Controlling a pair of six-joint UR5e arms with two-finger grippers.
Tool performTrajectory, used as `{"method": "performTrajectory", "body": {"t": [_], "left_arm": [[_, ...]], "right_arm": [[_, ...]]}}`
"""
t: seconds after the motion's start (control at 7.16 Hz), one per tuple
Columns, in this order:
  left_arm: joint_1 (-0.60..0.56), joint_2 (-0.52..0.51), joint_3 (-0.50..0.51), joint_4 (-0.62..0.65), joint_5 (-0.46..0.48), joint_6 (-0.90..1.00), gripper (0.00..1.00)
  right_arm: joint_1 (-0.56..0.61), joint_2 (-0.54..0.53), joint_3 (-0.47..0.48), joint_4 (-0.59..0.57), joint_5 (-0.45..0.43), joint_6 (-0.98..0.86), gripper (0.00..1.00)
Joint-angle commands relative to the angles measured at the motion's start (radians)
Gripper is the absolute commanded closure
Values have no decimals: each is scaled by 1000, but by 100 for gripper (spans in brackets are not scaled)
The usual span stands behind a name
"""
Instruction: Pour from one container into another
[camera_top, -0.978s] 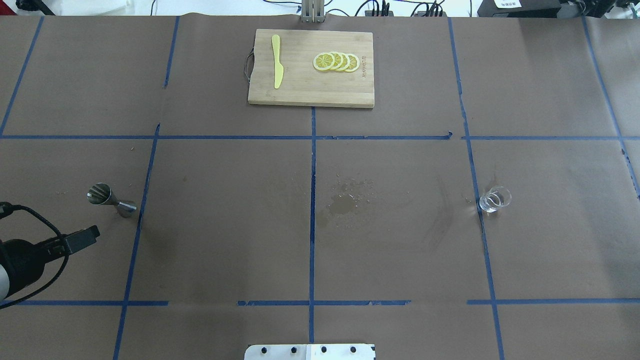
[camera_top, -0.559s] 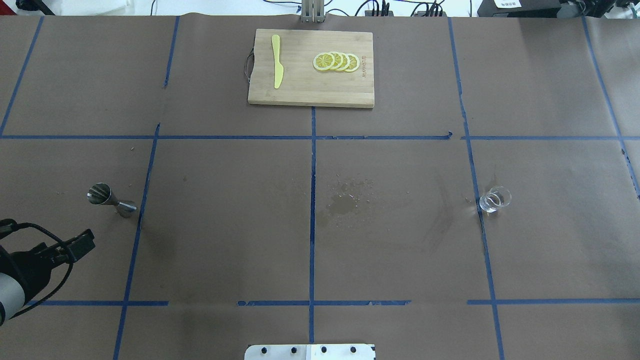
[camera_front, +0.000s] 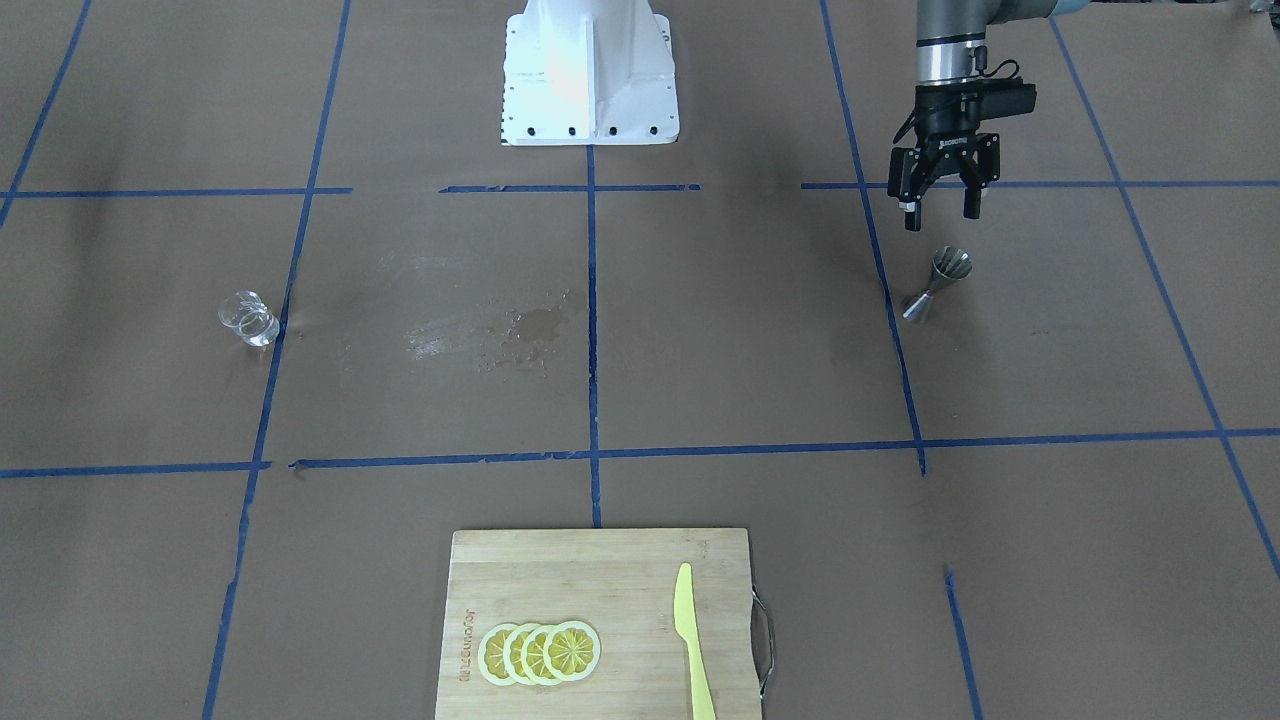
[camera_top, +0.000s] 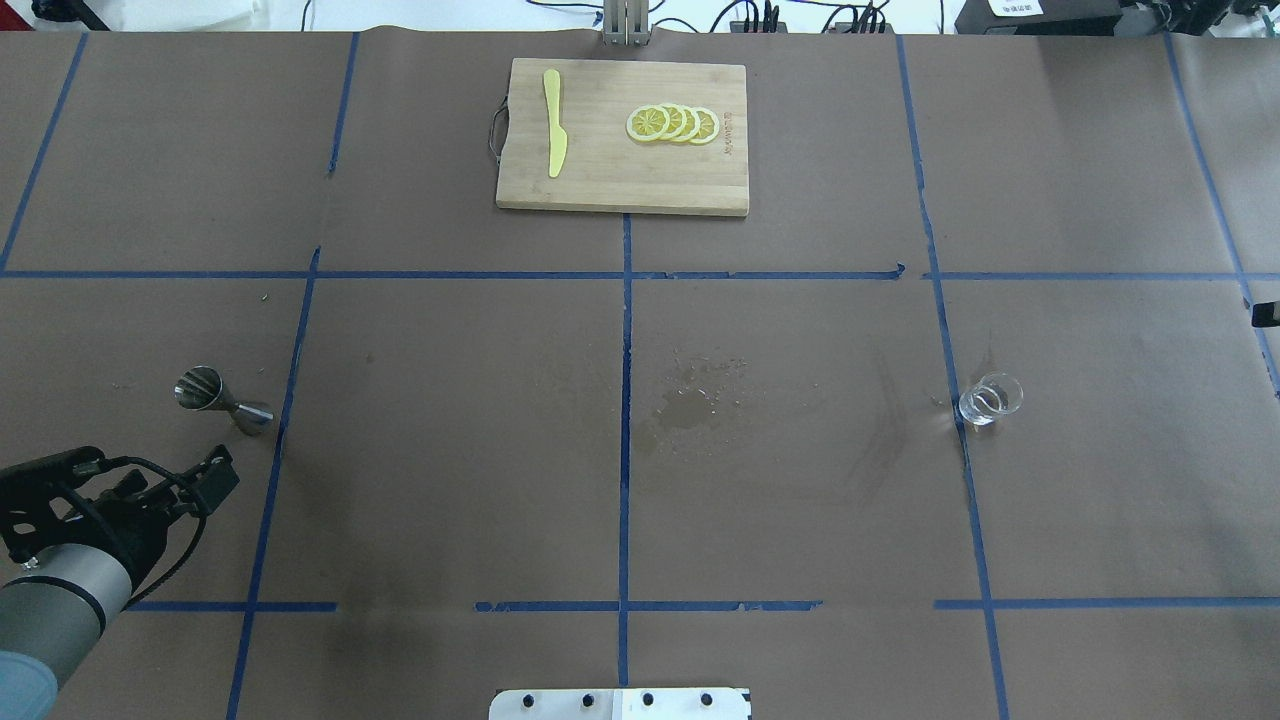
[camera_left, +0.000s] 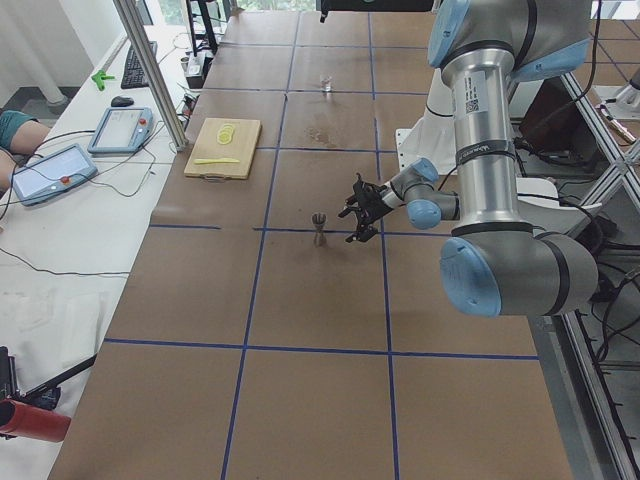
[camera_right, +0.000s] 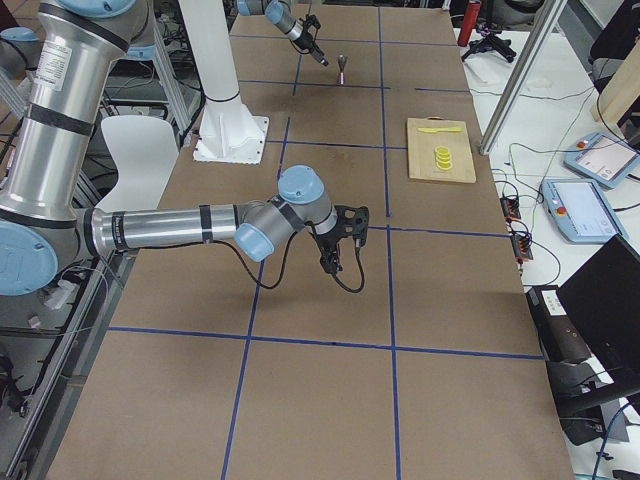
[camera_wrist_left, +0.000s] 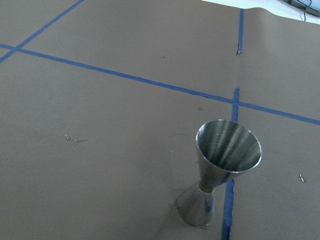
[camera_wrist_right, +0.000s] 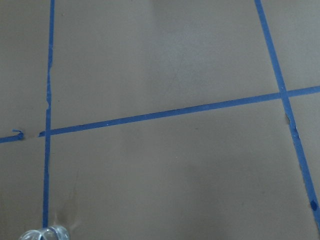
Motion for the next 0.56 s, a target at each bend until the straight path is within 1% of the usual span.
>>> {"method": "performTrajectory", "body": {"t": [0.0,0.14,0.28,0.42], "left_arm": [[6,-61,82,2,104,-11,0],[6,-115,144,2,159,-11,0],[6,-138,167,2,197,-11,1],[5,-140,167,2,234,-11,2]], "right_arm": [[-70,-29,102,17,-84,119,0],[-91,-35,115,17,-118,137,0],[-146,-36,129,17,-194,192,0],[-185,-47,138,17,-259,200,0]]}}
